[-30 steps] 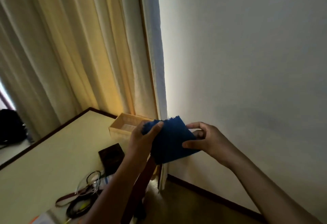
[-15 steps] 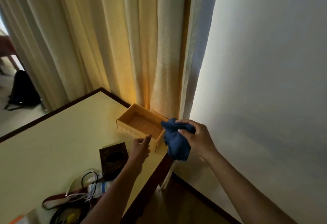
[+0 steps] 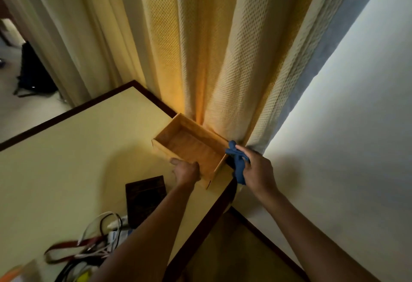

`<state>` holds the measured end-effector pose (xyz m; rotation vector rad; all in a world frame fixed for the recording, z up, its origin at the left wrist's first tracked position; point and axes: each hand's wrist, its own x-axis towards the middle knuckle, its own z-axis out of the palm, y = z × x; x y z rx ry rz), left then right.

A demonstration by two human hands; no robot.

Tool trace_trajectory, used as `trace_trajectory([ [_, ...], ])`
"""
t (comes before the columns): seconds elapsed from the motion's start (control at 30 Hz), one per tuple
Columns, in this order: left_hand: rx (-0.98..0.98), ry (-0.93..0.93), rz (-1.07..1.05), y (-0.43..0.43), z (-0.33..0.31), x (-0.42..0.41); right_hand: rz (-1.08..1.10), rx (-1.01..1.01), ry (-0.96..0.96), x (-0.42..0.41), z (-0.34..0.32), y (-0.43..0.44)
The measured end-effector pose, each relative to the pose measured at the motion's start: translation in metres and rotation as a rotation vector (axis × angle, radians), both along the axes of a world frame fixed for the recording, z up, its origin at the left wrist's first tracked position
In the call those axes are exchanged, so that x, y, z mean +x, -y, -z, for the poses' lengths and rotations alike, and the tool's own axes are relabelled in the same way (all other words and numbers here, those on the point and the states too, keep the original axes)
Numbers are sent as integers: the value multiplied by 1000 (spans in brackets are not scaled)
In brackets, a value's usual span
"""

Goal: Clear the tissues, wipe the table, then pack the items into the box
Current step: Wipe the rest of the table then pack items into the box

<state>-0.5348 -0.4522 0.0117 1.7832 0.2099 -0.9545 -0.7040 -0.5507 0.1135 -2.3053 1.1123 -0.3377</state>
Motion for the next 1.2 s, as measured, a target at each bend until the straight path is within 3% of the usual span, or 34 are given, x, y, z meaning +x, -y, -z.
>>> trace_trajectory([
  [0.17, -2, 170, 1, -19, -31, 27, 63, 51, -57, 0, 22, 6],
  [0.4, -17, 397, -36, -77, -80, 76, 66, 636, 142, 32, 68, 2],
  [0.47, -21, 410, -69, -94, -83, 88, 117, 706, 212, 38, 86, 5],
  [0.67, 31, 381, -122, -132, -69, 109, 183, 476, 50, 27, 125, 19],
  [0.83, 58, 362, -176, -140, -63, 118, -219, -67, -293, 14, 155, -4],
  [0.97, 26, 364, -181, -142, -65, 124, -384, -69, -566, 13, 170, -22],
  [1.2, 20, 359, -189, -158, -70, 128, -336, 2, -534, 15, 160, -13],
])
